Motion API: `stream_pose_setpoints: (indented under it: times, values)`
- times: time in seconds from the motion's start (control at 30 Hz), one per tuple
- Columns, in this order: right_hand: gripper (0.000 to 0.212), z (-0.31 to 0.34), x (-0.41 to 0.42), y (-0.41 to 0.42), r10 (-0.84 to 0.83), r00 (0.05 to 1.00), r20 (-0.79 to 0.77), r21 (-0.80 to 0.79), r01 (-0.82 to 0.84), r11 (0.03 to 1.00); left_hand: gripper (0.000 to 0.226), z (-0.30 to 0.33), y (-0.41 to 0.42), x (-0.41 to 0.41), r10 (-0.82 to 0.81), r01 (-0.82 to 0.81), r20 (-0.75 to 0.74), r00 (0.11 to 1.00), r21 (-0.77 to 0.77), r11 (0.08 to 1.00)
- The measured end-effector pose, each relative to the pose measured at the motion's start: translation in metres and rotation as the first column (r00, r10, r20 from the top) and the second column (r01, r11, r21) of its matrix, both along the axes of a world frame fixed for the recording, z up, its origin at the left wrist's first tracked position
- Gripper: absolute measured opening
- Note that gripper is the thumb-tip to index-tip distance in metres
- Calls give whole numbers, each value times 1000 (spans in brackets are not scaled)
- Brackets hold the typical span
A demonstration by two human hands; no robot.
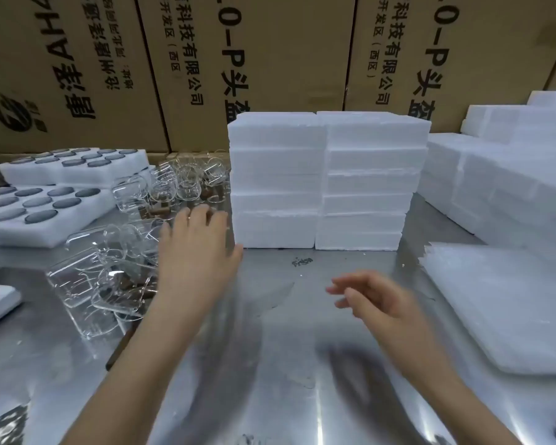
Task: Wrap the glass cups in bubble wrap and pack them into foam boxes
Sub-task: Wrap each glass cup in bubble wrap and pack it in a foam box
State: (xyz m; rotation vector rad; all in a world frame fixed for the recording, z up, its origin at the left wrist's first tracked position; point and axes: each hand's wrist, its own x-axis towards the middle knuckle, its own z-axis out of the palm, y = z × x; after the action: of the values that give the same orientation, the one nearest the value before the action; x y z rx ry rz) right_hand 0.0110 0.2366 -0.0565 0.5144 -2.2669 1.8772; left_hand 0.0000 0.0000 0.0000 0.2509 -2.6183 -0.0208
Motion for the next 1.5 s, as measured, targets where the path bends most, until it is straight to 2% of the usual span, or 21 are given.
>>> stream_pose_setpoints:
  times: [0.13,0.2,0.27,0.37,0.5,0.57,0.63,0.73,0.8,0.83,0.93,1.03,1.1,1.23,1.33,1.43,1.5]
  values:
    - [30,-11,-32,-12,-116,993,-34,168,120,979,72,4,-25,-11,271,-266,188,944,-55,962]
    - [31,-21,-37,-11,-128,991,-35,206,132,970,74,0,-36,-12,314,-319,268,911,-25,947]
    - [30,-27,-36,-6,-136,990,-43,212,142,967,62,-4,-40,-11,301,-324,267,915,44,945]
    - [29,-28,-38,-7,-136,990,-39,215,141,966,48,-4,-39,-10,295,-320,221,929,83,944]
    - [30,-26,-37,-13,-115,992,-52,249,124,960,57,-2,-34,-6,250,-268,150,957,113,957]
    - [29,-26,-36,-12,-105,992,-63,265,118,957,62,-1,-30,-4,219,-225,54,974,128,966]
    - [26,-26,-36,-11,-99,993,-59,243,111,964,66,1,-23,-2,138,-123,-103,985,137,983]
    - [16,-22,-38,-12,-67,998,20,89,65,994,75,1,-2,-5,-95,149,-315,944,152,977]
    - [9,-17,-39,-13,-24,994,105,-18,26,1000,76,-4,17,-10,-275,351,-381,883,145,925]
    - [14,-14,-40,-13,14,988,152,-59,-5,998,75,-9,27,-13,-352,435,-393,850,144,889]
    - [51,-8,-48,-11,173,940,295,-179,-124,976,67,-31,54,-22,-527,630,-420,739,153,761]
    - [70,-4,-58,-7,307,873,379,-266,-214,940,62,-51,64,-36,-600,739,-481,639,168,653]
    - [75,-6,-62,-4,350,857,377,-248,-270,930,60,-59,67,-41,-607,786,-529,593,217,579]
    - [56,-17,-61,-1,344,878,333,-207,-288,935,48,-75,79,-41,-639,818,-532,556,215,533]
    - [57,-21,-62,1,292,915,280,-194,-244,950,70,-82,84,-42,-706,835,-447,549,275,476]
    - [57,-21,-64,2,188,964,186,-213,-147,966,89,-84,80,-37,-752,777,-294,590,459,431]
    - [57,-19,-65,2,113,984,139,-166,-90,982,92,-82,80,-32,-771,696,-239,591,634,337]
